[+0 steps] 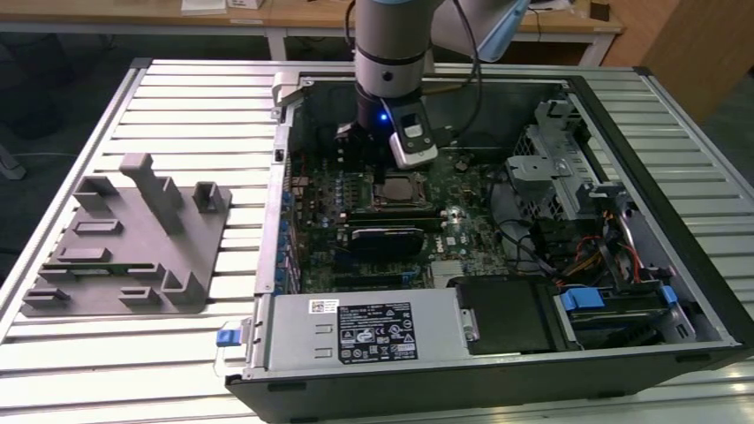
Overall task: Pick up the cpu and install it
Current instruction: 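Close the cpu cover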
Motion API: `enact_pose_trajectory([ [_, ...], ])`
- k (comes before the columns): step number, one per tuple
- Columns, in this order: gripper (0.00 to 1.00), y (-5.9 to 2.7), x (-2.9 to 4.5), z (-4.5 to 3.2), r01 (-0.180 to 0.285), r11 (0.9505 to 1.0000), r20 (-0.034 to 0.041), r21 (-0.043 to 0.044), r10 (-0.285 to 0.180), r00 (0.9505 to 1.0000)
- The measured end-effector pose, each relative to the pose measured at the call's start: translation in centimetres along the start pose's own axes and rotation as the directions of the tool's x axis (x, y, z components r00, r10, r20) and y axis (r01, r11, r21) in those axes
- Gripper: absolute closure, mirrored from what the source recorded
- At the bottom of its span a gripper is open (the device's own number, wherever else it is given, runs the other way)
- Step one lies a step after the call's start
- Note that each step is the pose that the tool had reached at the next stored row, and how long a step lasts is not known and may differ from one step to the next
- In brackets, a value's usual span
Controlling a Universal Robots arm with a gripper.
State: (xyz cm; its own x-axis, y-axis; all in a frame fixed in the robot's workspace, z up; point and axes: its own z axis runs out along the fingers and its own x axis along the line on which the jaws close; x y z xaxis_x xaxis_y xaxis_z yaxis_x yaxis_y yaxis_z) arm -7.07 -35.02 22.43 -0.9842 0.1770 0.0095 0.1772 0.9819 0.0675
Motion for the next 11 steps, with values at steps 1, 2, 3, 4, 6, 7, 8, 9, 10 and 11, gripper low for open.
enact_pose_trajectory([
  [1,0.89,0.01,0.0,-0.17,0.0,1.0,0.0,0.0,0.0,1.0],
  [2,0.89,0.02,0.0,-0.34,0.0,1.0,0.0,0.0001,0.0,1.0],
  [3,0.89,0.03,0.0,-0.5,0.0,1.0,-0.0001,0.0002,0.0,1.0],
  [4,0.89,0.04,0.0,-0.59,0.0,1.0,0.0,0.0001,0.0,1.0],
  [6,0.89,0.04,0.0,-0.59,0.0,1.0,0.0001,-0.0001,0.0,1.0],
  [7,0.89,0.05,0.0,-0.59,0.0,1.0,0.0001,-0.0003,0.0,1.0],
  [8,0.89,0.04,0.0,-0.6,0.0,1.0,0.0001,-0.0002,0.0,1.0],
  [9,0.89,0.05,-0.02,-0.61,0.0,1.0,0.0,0.0,0.0,1.0],
  [10,0.89,0.06,-0.11,-0.62,0.0,1.0,-0.0002,0.0003,0.0,1.0],
  [11,0.89,0.09,-0.26,-0.61,0.0,1.0,-0.0001,0.0002,0.0,1.0],
])
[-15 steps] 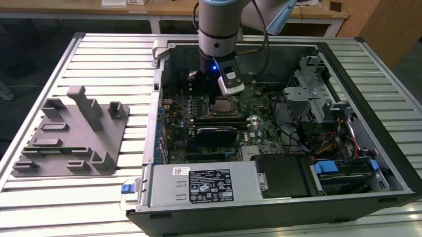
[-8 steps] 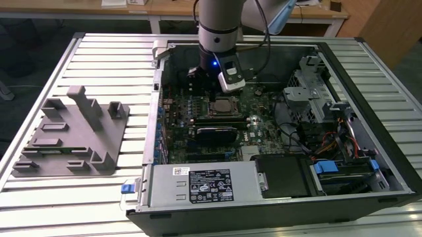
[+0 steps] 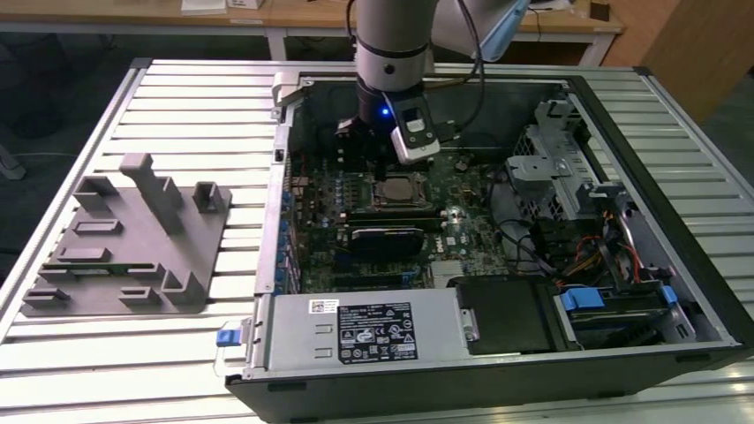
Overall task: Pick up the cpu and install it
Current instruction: 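Close the cpu cover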
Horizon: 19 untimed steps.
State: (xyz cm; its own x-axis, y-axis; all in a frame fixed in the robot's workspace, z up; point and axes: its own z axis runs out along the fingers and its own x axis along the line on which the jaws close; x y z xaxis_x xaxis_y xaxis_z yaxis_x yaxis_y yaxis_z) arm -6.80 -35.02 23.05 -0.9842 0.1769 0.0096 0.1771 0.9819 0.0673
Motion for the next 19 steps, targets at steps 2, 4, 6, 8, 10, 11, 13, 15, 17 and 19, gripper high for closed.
enact_pose_trajectory([
  [2,0.89,0.07,-0.35,0.01,0.0,1.0,0.0,-0.0001,0.0,1.0],
  [4,0.89,0.14,-0.73,0.01,0.0,1.0,0.0,-0.0001,0.0,1.0],
  [6,0.89,0.22,-1.1,0.01,0.0,1.0,0.0001,-0.0001,0.0,1.0],
  [8,0.89,0.33,-1.58,0.01,0.0,1.0,0.0001,-0.0001,0.0,1.0],
  [10,0.89,0.43,-2.01,0.02,0.0,1.0,0.0001,-0.0001,0.0,1.0],
  [11,0.89,0.48,-2.18,0.02,0.0,1.0,0.0001,-0.0001,0.0,1.0],
  [13,0.89,0.55,-2.41,0.02,0.0,1.0,0.0,0.0,0.0,1.0],
  [15,0.89,0.56,-2.5,0.02,0.0,1.0,0.0,-0.0001,0.0,1.0],
  [17,0.89,0.59,-2.61,0.02,0.0,1.0,0.0001,-0.0001,0.0,1.0],
  [19,0.89,0.54,-2.7,0.02,0.0,1.0,0.0,0.0,0.0,1.0],
])
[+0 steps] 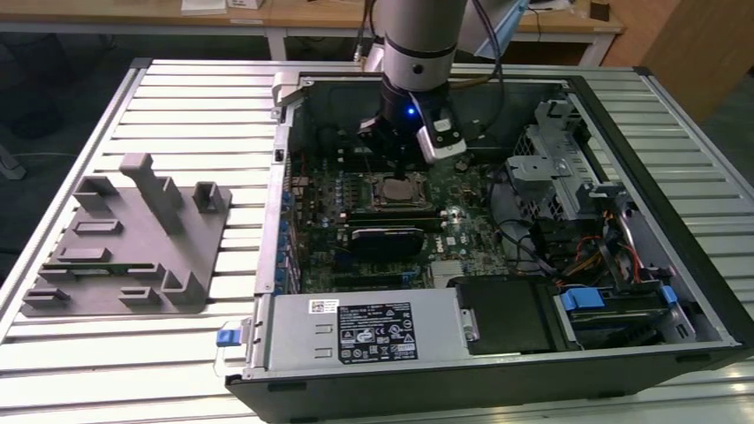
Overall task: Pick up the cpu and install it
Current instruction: 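Close the cpu cover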
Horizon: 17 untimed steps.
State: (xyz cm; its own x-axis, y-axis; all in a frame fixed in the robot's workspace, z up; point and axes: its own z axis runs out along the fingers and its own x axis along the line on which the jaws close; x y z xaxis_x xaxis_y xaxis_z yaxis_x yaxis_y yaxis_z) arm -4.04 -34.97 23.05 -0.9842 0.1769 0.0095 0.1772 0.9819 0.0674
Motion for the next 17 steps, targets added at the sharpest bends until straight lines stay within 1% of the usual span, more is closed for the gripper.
enact_pose_trajectory([
  [9,0.89,-0.32,-0.18,-0.03,0.0,1.0,0.0,0.0,0.0,1.0],
  [12,0.89,-0.31,-0.18,-0.28,0.0,1.0,0.0,0.0,0.0,1.0],
  [17,0.89,-0.27,-0.17,-0.9,0.0,1.0,0.0,-0.0001,0.0,1.0],
])
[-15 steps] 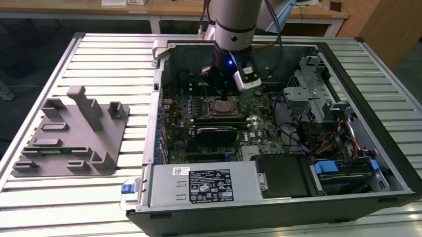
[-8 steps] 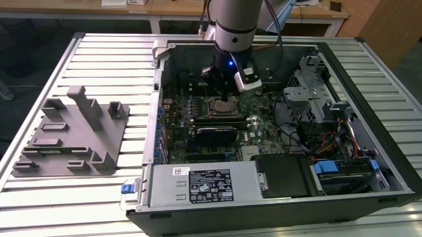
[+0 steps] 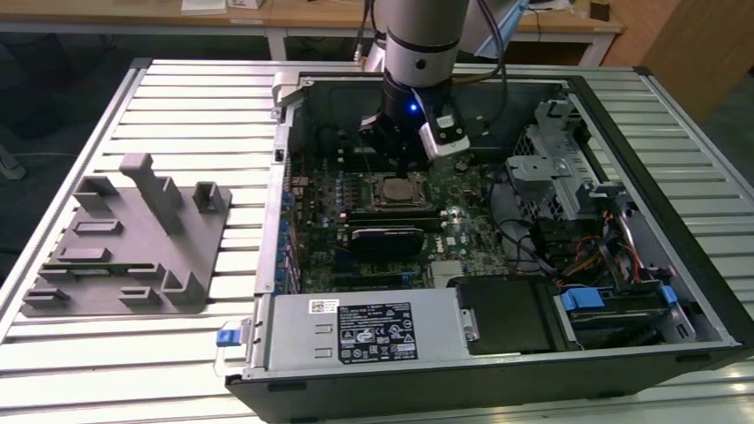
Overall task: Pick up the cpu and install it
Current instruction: 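Close the cpu cover, then install the first cpu locking lever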
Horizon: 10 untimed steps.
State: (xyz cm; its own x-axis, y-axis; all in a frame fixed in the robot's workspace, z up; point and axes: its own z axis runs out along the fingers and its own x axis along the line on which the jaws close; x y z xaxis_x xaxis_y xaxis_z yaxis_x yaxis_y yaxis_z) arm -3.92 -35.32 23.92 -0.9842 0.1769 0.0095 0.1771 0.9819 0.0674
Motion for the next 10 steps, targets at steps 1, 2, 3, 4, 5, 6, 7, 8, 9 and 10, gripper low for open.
enact_pose_trajectory([
  [1,0.89,0.0,0.0,-0.01,0.0,1.0,0.0001,-0.0001,0.0,1.0],
  [2,0.89,0.0,0.0,-0.01,0.0,1.0,0.0001,-0.0001,0.0,1.0],
  [3,0.89,0.0,0.0,-0.03,0.0,1.0,0.0,0.0,0.0,1.0],
  [4,0.89,0.0,0.0,-0.05,0.0,1.0,0.0,0.0,0.0,1.0],
  [5,0.89,0.0,0.0,-0.05,0.0,1.0,0.0,0.0,0.0,1.0],
  [6,0.89,0.0,0.0,-0.05,0.0,1.0,0.0,0.0,0.0,1.0],
  [7,0.89,0.0,0.0,-0.05,0.0,1.0,0.0,0.0,0.0,1.0],
  [8,0.89,0.0,0.0,-0.05,0.0,1.0,0.0001,0.0,0.0,1.0],
  [9,0.89,0.0,0.0,-0.05,0.0,1.0,0.0,0.0,0.0,1.0],
  [10,0.89,0.0,0.0,-0.05,0.0,1.0,0.0,0.0,0.0,1.0],
])
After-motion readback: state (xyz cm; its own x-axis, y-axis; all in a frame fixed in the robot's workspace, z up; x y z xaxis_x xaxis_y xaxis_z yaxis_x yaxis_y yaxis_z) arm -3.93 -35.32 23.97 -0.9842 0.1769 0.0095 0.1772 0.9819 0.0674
